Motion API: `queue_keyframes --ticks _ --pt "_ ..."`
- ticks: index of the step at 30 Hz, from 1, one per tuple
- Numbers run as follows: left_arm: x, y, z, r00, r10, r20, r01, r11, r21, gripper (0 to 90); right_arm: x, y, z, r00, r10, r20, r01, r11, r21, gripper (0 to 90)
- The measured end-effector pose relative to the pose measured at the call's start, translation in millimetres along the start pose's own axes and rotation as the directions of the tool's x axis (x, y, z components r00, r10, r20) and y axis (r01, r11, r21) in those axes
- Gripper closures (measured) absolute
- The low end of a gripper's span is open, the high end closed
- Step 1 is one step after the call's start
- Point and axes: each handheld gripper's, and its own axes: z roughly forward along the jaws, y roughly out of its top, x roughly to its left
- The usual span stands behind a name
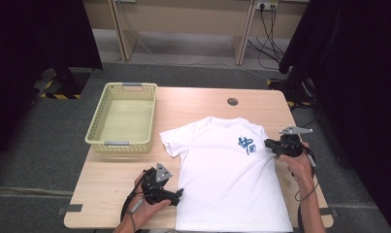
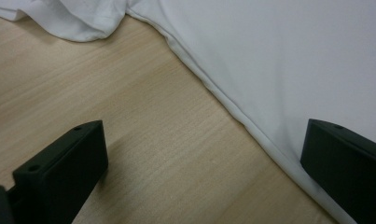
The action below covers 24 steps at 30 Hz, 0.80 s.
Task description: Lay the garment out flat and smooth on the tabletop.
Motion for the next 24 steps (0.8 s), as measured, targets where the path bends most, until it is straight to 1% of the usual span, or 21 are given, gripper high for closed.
queue_keyframes --ticks 2,4,6,8,9,10,12,14,16,17,19,21,22,23,24 --pt "0.0 0.0 0.0 1.0000 0.000 0.000 0.000 1.0000 0.000 0.0 0.2 0.5 -1.3 0.9996 0.020 0.021 -0.020 1.000 -0.011 76.9" --pt "0.0 0.0 0.0 1.0000 0.000 0.000 0.000 1.0000 0.000 0.0 -4.0 2.4 -4.9 0.9965 0.059 0.059 -0.057 0.998 -0.029 70.9" --pt "0.0 0.0 0.0 1.0000 0.000 0.000 0.000 1.0000 0.000 0.0 -10.7 4.8 -9.1 0.9897 0.112 0.089 -0.107 0.993 -0.057 65.2" --pt "0.0 0.0 0.0 1.0000 0.000 0.000 0.000 1.0000 0.000 0.0 -16.1 6.2 -11.2 0.9837 0.152 0.096 -0.145 0.987 -0.072 60.5" --pt "0.1 0.0 0.0 1.0000 0.002 -0.001 -0.002 1.0000 0.000 0.0 -18.5 6.9 -11.7 0.9795 0.173 0.104 -0.166 0.984 -0.072 59.4" --pt "0.0 0.0 0.0 1.0000 0.000 0.000 0.000 1.0000 0.000 0.0 -21.0 7.6 -11.6 0.9770 0.178 0.117 -0.172 0.983 -0.064 57.9" --pt "0.0 0.0 0.0 1.0000 0.000 0.000 0.000 1.0000 0.000 0.0 -26.1 8.2 -9.1 0.9692 0.199 0.145 -0.196 0.980 -0.036 55.5" --pt "0.0 0.0 0.0 1.0000 0.000 0.000 0.000 1.0000 0.000 0.0 -30.9 7.2 -4.9 0.9651 0.222 0.139 -0.222 0.975 -0.014 55.3" --pt "0.0 0.0 0.0 1.0000 0.000 0.000 0.000 1.0000 0.000 0.0 -33.7 4.7 -1.1 0.9631 0.223 0.150 -0.228 0.973 0.016 55.2" --pt "0.1 0.0 0.0 1.0000 0.002 0.000 -0.002 1.0000 0.000 0.0 -33.6 3.0 0.7 0.9630 0.225 0.149 -0.232 0.972 0.032 54.8" --pt "0.1 0.0 0.0 1.0000 0.002 0.000 -0.002 1.0000 0.000 0.0 -31.4 -1.0 4.4 0.9676 0.215 0.132 -0.225 0.972 0.065 53.5" --pt "0.1 0.0 0.0 1.0000 0.002 0.000 -0.002 1.0000 0.000 0.0 -27.9 -4.2 7.7 0.9684 0.217 0.123 -0.227 0.971 0.073 52.0" --pt "0.0 0.0 0.0 1.0000 0.000 0.000 0.000 1.0000 0.000 0.0 -26.4 -5.4 9.3 0.9704 0.211 0.117 -0.221 0.972 0.077 52.1" --pt "0.1 0.0 0.0 1.0000 0.002 0.000 -0.002 1.0000 0.000 0.0 -24.8 -6.3 10.8 0.9720 0.203 0.118 -0.214 0.973 0.087 52.7" --pt "0.0 0.0 0.0 1.0000 0.000 0.000 0.000 1.0000 0.000 0.0 -23.4 -7.2 12.5 0.9747 0.185 0.126 -0.198 0.975 0.097 56.7"
